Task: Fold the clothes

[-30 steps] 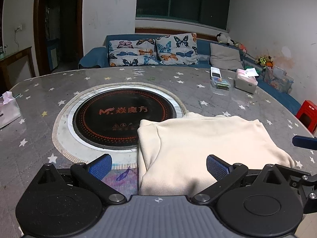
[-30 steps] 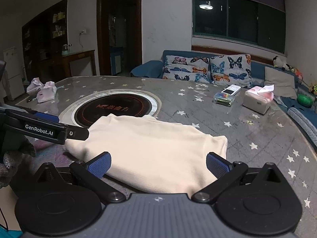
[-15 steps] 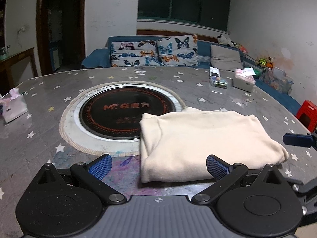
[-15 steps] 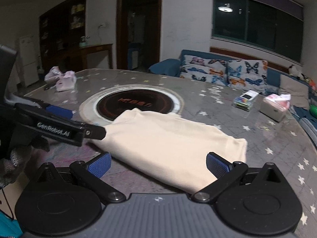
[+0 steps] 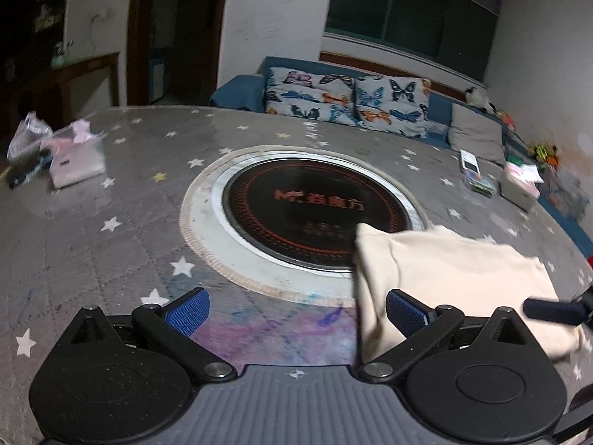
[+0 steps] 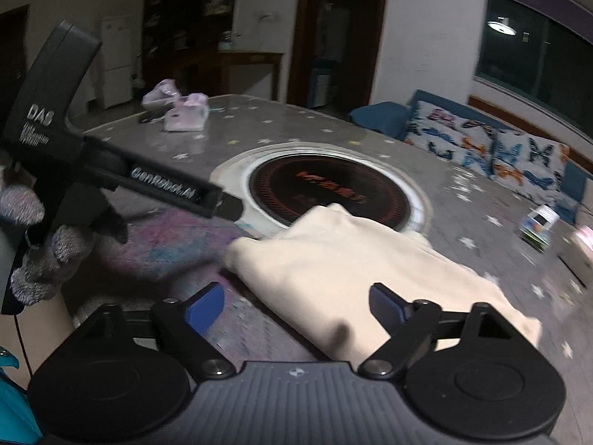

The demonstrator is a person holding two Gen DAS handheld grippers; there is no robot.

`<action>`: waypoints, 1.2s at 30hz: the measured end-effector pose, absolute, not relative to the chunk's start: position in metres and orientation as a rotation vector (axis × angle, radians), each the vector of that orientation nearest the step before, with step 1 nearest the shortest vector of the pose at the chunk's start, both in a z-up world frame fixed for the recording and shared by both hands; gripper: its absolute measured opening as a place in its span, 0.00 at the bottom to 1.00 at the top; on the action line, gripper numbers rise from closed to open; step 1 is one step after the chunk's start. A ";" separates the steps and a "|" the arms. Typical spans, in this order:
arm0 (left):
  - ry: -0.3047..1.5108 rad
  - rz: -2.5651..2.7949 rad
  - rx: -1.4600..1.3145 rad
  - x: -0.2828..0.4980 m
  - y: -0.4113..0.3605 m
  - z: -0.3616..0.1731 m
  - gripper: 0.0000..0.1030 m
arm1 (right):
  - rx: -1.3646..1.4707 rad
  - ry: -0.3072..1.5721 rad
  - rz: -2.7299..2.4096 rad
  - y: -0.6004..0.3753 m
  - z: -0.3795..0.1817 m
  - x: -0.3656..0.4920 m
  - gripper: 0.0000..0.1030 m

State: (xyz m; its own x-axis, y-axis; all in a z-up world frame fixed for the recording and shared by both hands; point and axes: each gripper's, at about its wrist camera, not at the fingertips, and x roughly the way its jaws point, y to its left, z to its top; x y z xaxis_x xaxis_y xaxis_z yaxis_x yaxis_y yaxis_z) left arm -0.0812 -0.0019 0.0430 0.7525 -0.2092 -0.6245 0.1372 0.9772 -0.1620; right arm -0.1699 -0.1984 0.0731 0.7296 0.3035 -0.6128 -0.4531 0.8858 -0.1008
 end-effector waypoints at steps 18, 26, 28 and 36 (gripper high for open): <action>0.861 -0.307 -0.447 -0.037 0.000 0.032 0.97 | -0.331 0.654 0.535 -0.169 0.060 -0.136 0.11; 0.941 -0.348 -0.626 -0.016 -0.008 0.026 0.96 | -0.116 0.629 0.545 -0.204 0.082 -0.134 0.09; 0.963 -0.352 -0.653 -0.011 -0.013 0.022 0.93 | -0.079 0.618 0.550 -0.212 0.087 -0.135 0.08; 1.019 -0.409 -0.761 -0.002 -0.024 0.005 0.44 | -0.044 0.614 0.592 -0.219 0.086 -0.141 0.08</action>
